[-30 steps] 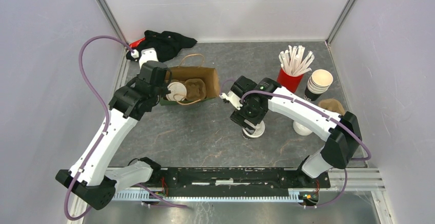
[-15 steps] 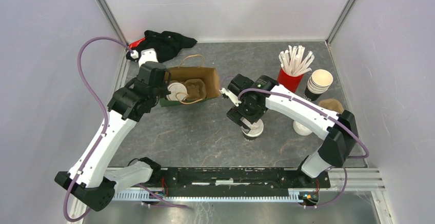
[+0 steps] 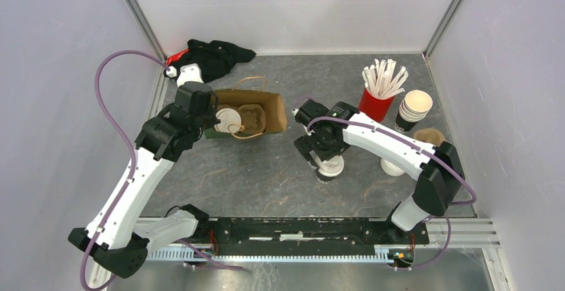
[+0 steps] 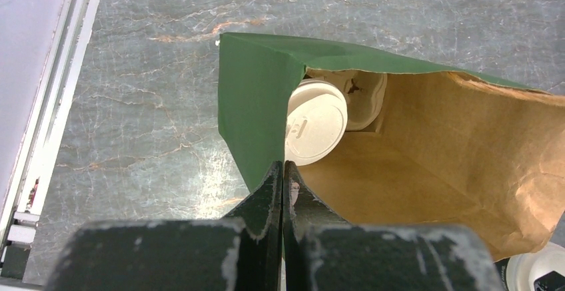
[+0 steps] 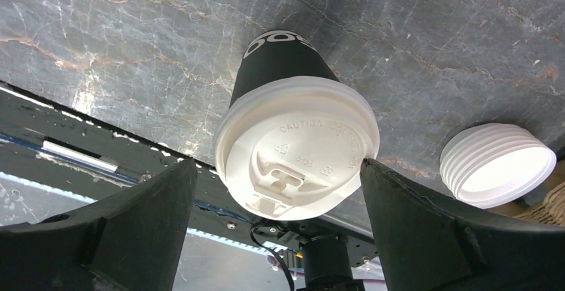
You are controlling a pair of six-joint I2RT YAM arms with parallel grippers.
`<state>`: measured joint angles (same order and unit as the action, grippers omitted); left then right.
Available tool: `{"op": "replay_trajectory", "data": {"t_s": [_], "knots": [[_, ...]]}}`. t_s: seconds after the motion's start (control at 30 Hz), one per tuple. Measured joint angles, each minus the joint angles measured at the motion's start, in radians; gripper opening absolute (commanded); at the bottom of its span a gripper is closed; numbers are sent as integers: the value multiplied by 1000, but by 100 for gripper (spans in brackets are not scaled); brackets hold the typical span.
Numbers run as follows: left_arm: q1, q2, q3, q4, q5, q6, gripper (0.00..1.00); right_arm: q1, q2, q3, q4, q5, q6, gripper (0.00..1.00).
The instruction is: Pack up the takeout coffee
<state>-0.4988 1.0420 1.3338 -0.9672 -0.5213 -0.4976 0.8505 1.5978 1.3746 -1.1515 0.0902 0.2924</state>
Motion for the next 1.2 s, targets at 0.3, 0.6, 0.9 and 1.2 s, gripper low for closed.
{"op": "replay_trajectory", "data": {"t_s": [0.3, 0.6, 0.9, 1.2], "knots": [[0, -8, 0, 0, 1, 24, 2, -1, -8, 8, 8, 20, 41, 98], [0, -6, 0, 1, 8, 36, 2, -3, -30, 40, -3, 66, 156, 98], [0, -1, 0, 1, 10, 59, 2, -16, -16, 34, -10, 71, 208, 93], [0, -1, 0, 2, 23, 68, 2, -24, -6, 8, -5, 67, 209, 90]]}}
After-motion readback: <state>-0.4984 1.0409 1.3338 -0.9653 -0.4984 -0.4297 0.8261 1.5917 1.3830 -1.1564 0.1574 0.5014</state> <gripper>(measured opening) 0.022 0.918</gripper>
